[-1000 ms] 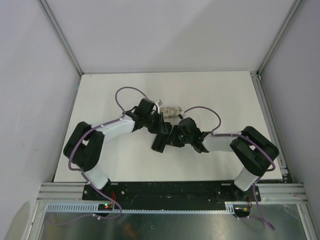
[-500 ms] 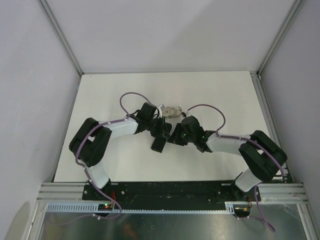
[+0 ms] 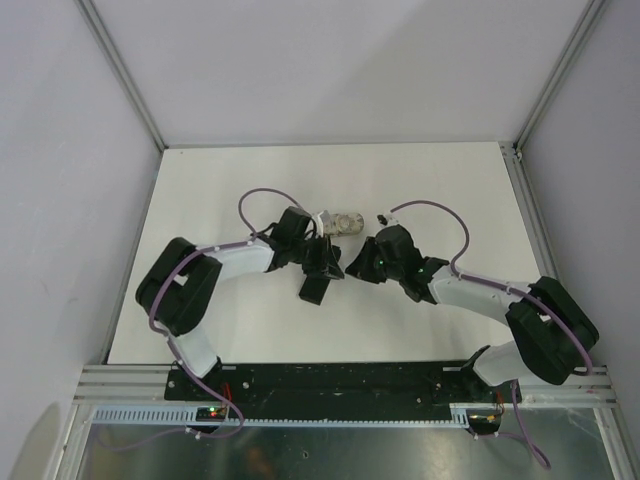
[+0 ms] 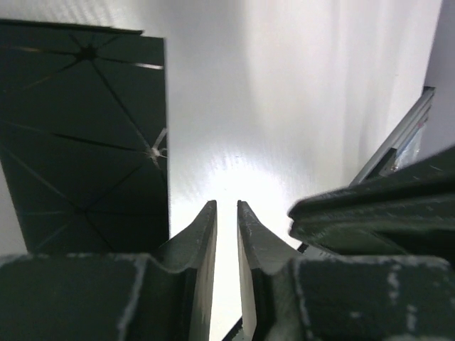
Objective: Organize the sunglasses
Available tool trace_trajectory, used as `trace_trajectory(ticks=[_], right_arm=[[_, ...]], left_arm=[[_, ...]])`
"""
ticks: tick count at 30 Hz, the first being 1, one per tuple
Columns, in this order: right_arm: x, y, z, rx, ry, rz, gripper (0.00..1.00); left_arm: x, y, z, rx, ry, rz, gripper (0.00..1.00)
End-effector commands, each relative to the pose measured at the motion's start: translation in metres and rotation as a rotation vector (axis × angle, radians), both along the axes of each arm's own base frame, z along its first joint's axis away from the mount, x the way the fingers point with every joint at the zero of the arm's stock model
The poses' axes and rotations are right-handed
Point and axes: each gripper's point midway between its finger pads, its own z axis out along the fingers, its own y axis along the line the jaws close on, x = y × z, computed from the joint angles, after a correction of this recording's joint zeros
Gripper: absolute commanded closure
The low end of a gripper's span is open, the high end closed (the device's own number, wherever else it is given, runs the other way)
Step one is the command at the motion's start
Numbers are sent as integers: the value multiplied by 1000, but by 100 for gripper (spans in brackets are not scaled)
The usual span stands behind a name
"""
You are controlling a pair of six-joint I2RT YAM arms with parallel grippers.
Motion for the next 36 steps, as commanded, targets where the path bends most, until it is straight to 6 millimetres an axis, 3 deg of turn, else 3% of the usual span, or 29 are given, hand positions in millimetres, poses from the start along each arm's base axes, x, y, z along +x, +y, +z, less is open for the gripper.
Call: trace_trajectory(ticks=[1, 8, 12, 21, 30, 36], right_arm=[[7, -12, 11, -16, -41, -32, 86], [9, -16, 10, -23, -38, -41, 86], [10, -16, 10, -21, -37, -46, 87], [10, -17, 5, -31, -25, -49, 87], [7, -15, -9, -32, 3, -47, 87], [1, -4, -34, -54, 48, -18, 87]], left_arm=[[5, -5, 55, -102, -96, -13, 78], [15, 15, 89, -127, -170, 39, 80], [34, 44, 84, -98, -190, 123, 95], [47, 56, 36, 9, -137, 168, 100], [28, 51, -20, 71, -40, 135, 100], [27, 52, -24, 83, -65, 138, 100]])
